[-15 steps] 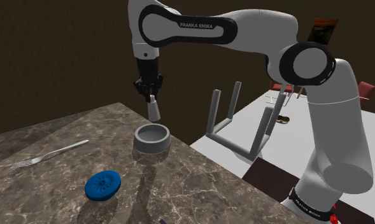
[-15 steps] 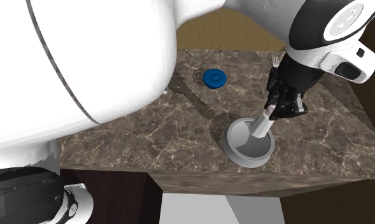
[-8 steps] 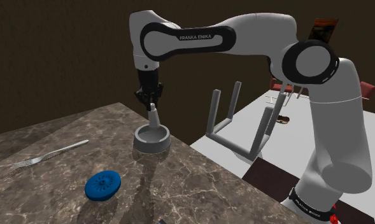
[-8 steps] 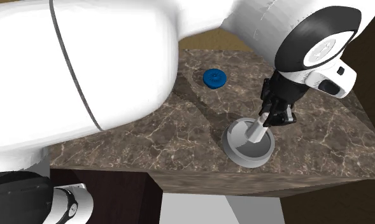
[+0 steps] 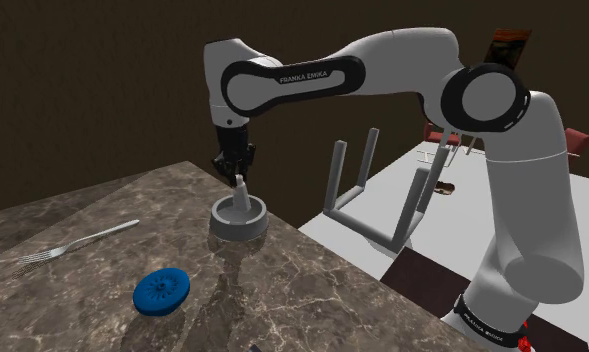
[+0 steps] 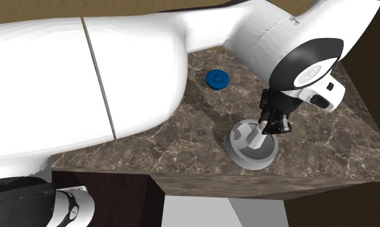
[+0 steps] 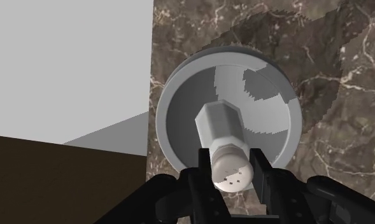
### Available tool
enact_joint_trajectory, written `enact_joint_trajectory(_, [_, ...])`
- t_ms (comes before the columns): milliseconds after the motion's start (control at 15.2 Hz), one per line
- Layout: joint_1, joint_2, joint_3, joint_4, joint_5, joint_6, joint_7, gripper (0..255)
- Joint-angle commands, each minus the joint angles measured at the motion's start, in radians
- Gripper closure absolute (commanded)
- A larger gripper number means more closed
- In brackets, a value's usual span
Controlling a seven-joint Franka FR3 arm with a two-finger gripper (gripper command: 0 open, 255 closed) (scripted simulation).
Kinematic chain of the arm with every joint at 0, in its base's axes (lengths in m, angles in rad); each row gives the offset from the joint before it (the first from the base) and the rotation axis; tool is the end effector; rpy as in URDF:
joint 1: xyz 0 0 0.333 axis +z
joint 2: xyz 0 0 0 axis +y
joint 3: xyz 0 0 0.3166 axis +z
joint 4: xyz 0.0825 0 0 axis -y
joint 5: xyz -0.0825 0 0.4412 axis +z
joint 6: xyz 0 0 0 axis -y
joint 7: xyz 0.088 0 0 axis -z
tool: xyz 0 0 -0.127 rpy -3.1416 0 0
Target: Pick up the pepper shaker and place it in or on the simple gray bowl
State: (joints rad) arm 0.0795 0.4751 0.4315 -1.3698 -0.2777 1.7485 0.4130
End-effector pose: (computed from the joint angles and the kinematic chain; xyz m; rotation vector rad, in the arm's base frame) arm 0.6810 0.2897 0.4265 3.0422 0.1787 -0.0203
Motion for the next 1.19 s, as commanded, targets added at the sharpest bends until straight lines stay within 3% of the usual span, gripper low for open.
enact_joint_trajectory(0, [-0.002,-0.002,0.000,-0.009,0.000,0.007,0.000,255])
enact_joint_trajectory(396, [-0.002,-0.002,0.000,-0.009,0.000,0.007,0.000,255])
enact_joint_trajectory(462, [-0.002,-0.002,0.000,-0.009,0.000,0.007,0.000,0])
enact_joint_trajectory(792, [-0.002,-0.002,0.000,-0.009,0.000,0.007,0.000,0])
enact_joint_trajectory(1122, [0.024,0.011,0.003,0.140,0.000,-0.126,-0.010,0])
